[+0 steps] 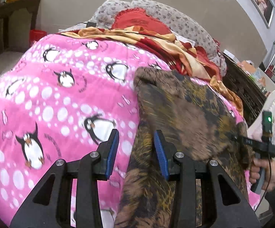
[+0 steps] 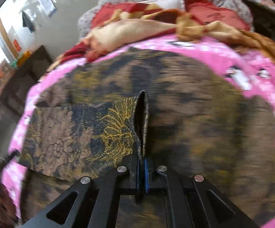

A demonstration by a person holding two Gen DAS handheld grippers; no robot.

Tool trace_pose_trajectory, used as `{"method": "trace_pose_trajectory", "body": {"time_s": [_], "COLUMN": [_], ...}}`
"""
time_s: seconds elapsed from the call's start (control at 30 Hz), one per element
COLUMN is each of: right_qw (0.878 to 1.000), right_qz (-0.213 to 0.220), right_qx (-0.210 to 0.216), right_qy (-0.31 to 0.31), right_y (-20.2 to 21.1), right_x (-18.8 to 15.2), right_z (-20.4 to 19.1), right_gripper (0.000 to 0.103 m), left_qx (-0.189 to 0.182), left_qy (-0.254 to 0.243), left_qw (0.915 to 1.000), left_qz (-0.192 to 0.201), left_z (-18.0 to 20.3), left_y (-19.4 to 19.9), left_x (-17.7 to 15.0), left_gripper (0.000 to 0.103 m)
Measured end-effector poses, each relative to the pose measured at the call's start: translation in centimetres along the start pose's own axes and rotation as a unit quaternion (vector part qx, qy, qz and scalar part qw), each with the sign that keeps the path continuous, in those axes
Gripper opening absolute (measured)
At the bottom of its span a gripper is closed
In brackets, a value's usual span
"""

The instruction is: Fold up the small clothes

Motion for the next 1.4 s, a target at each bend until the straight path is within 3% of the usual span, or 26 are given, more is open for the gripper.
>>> {"method": "trace_pose_trajectory", "body": {"time_s": [0.13, 0.2, 0.47, 0.6, 0.67, 0.7, 0.77, 0.9, 1.0, 1.17, 1.2, 1.27, 1.33, 1.37, 1.4], "right_qw": [0.998, 0.996, 0.996, 0.997, 0.997, 0.997, 0.997, 0.997, 0.997, 0.997, 0.997, 0.998, 0.998, 0.998, 0.998], "right_qz": [-0.007, -0.007, -0.029, -0.035, -0.035, -0.034, -0.034, -0.032, -0.029, -0.030, -0.030, -0.032, -0.034, -0.034, -0.033], "right_qx": [-0.065, -0.087, -0.084, -0.071, -0.070, -0.070, -0.068, -0.066, -0.067, -0.066, -0.064, -0.060, -0.054, -0.050, -0.047], "right_qy": [0.015, 0.021, 0.007, 0.001, 0.007, 0.008, 0.010, 0.014, 0.016, 0.014, 0.013, 0.008, 0.003, 0.001, -0.001], "right_y": [1.0, 0.8, 1.5, 1.4, 1.3, 1.3, 1.3, 1.2, 1.2, 1.1, 1.1, 1.1, 1.1, 1.2, 1.1], "right_x": [-0.6, -0.3, -1.6, -2.2, -2.4, -2.5, -2.6, -2.6, -2.7, -2.7, -2.7, -2.6, -2.6, -2.7, -2.7], "right_z": [2.9, 2.4, 3.6, 4.1, 4.1, 4.1, 4.1, 4.1, 4.1, 4.1, 4.1, 4.2, 4.3, 4.4, 4.5], "right_gripper": [0.003, 0.003, 0.003, 0.003, 0.003, 0.003, 0.003, 0.003, 0.003, 0.003, 0.003, 0.003, 0.003, 0.003, 0.003], "left_qx": [-0.006, -0.010, -0.077, -0.074, -0.021, -0.013, 0.013, 0.010, 0.033, 0.016, 0.024, 0.083, 0.092, 0.122, 0.120], "left_qy": [0.000, -0.009, -0.038, -0.040, -0.050, -0.045, -0.019, 0.033, -0.003, -0.049, -0.061, -0.078, -0.072, -0.070, -0.063], "left_qw": [1.0000, 0.9998, 0.9949, 0.9922, 0.9930, 0.9936, 0.9950, 0.9960, 0.9977, 0.9964, 0.9942, 0.9868, 0.9886, 0.9865, 0.9876], "left_qz": [-0.007, -0.011, -0.052, -0.092, -0.105, -0.103, -0.097, -0.083, -0.059, -0.068, -0.085, -0.115, -0.096, -0.083, -0.080], "left_z": [0.5, 1.3, 5.3, 5.1, 3.7, 2.8, 0.1, -2.3, -0.8, 3.5, 3.6, 2.1, 0.5, -0.9, -1.8], "left_y": [-0.8, -1.4, -5.8, -9.1, -10.1, -10.2, -9.9, -8.2, -7.1, -8.8, -9.8, -11.5, -11.1, -10.5, -10.1], "left_x": [0.8, 0.9, 1.4, 0.9, 0.5, 0.6, 0.7, 1.8, 3.2, 3.6, 3.1, 1.9, 1.9, 2.2, 2.4], "left_gripper": [0.038, 0.038, 0.038, 0.037, 0.037, 0.034, 0.002, 0.002, 0.002, 0.003, 0.003, 0.003, 0.003, 0.003, 0.003]}}
Point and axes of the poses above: each gripper's, at about its wrist camera, not at the fingertips, and y roughly against the way its jaws point, z to its right, x to its top, the point moved 7 cm from there along -y, roughly the way its jaws point, and after that the axes turned 7 degrees about -x, right-handed, at the moved point
